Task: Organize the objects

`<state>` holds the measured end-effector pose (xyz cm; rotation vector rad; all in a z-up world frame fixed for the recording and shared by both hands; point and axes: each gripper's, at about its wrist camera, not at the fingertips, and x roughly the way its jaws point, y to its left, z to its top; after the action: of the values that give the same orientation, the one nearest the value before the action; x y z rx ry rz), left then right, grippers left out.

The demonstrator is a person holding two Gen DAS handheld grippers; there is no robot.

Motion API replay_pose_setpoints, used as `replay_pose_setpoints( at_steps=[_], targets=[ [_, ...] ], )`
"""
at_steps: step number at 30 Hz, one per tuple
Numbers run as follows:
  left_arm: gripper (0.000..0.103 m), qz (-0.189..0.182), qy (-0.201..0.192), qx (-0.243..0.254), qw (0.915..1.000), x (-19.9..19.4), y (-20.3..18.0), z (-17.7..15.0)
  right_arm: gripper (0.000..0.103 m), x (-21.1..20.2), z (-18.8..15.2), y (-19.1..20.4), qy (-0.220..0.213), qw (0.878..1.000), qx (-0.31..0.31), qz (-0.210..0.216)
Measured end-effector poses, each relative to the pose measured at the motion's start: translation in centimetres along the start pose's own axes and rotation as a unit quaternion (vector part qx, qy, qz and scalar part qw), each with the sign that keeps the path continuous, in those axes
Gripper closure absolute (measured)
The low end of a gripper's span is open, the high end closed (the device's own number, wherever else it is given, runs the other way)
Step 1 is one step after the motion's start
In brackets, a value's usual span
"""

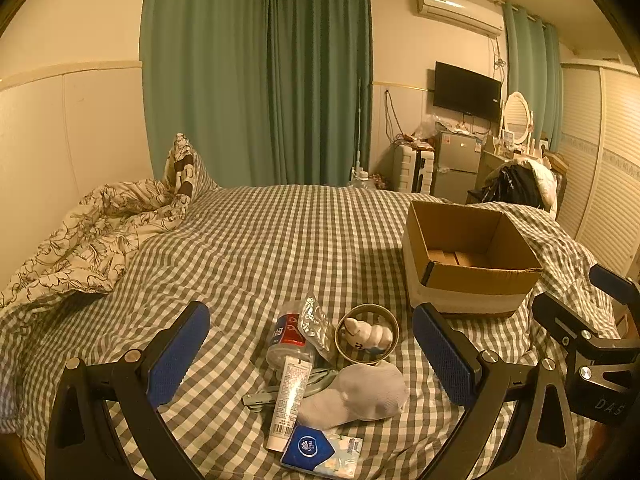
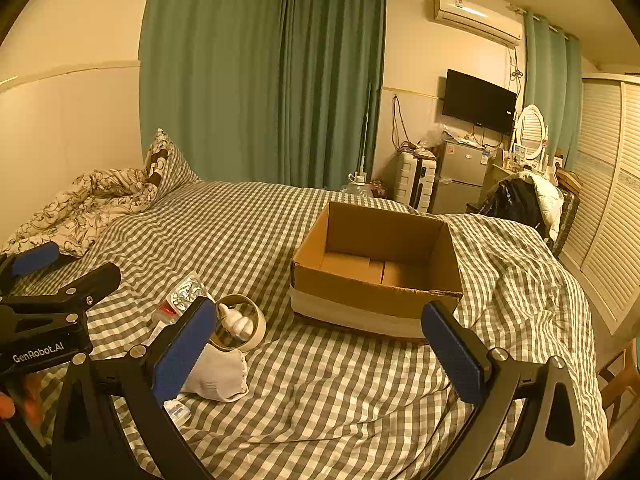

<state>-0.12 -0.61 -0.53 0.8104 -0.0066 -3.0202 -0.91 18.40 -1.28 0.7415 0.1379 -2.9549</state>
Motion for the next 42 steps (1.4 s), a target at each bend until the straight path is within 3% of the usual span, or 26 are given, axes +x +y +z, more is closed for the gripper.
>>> replay_pose_setpoints(
  at_steps=[29, 35, 42],
  targets=[
    [0.000, 0.000, 0.011, 0.014, 0.9999, 0.6, 0.0, -0.3, 0.000, 0.3, -0.2, -0.3, 0.010, 1.000, 0.004, -0.004],
    [0.000, 0.009, 0.063, 0.009, 0.9980, 3.3, 2.3, -1.3, 0.000, 1.4, -1.0, -0.4, 0.023, 1.000, 0.005, 0.004],
    [0.000, 0.031, 0.142, 0.012, 0.9893, 8.0, 3.6, -4.6, 0.000, 5.5, -3.3, 0.3, 0.081, 0.996, -0.007, 0.026]
  ],
)
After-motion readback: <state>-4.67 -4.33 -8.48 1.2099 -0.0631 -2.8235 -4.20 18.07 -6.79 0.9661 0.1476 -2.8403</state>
